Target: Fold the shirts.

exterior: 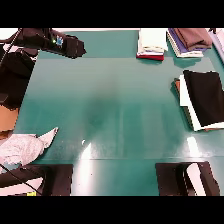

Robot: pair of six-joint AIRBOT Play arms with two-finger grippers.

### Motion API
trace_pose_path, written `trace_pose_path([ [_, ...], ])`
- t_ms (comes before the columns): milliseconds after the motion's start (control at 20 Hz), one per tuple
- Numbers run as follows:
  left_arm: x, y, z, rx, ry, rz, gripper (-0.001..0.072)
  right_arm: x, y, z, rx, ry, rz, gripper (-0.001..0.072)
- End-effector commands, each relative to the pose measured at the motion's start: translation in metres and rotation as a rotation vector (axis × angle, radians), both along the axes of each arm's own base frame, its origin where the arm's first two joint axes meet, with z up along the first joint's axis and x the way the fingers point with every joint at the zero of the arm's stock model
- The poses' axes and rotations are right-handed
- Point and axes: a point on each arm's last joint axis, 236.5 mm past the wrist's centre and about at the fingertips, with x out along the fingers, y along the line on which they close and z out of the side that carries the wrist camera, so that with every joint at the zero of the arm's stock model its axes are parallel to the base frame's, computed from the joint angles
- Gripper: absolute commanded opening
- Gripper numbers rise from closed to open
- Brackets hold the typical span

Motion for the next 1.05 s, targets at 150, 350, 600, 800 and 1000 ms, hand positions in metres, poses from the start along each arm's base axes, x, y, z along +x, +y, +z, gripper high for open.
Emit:
trace_pose_path([
  [150,0.004,0.004,0.000,0.016,-0.014,0.014,0.0025,0.088,0.163,0.031,0.100,-0.092,0.538,0.0552],
  [350,0.006,0.002,0.005,-0.003,-0.031,0.017,0.0025,0.103,0.263,-0.009,0.111,0.025,0.832,0.0528],
  [600,0.016,0.001,0.018,-0.036,-0.089,0.037,0.0025,0.106,0.329,-0.026,0.102,0.044,0.997,0.0016],
  [800,0.025,0.000,0.031,-0.068,-0.143,0.055,0.0025,0.108,0.336,-0.022,0.098,0.018,1.006,0.0016],
  [1000,0.031,0.000,0.041,-0.091,-0.184,0.070,0.0025,0.107,0.336,-0.022,0.099,0.022,1.008,0.0016],
])
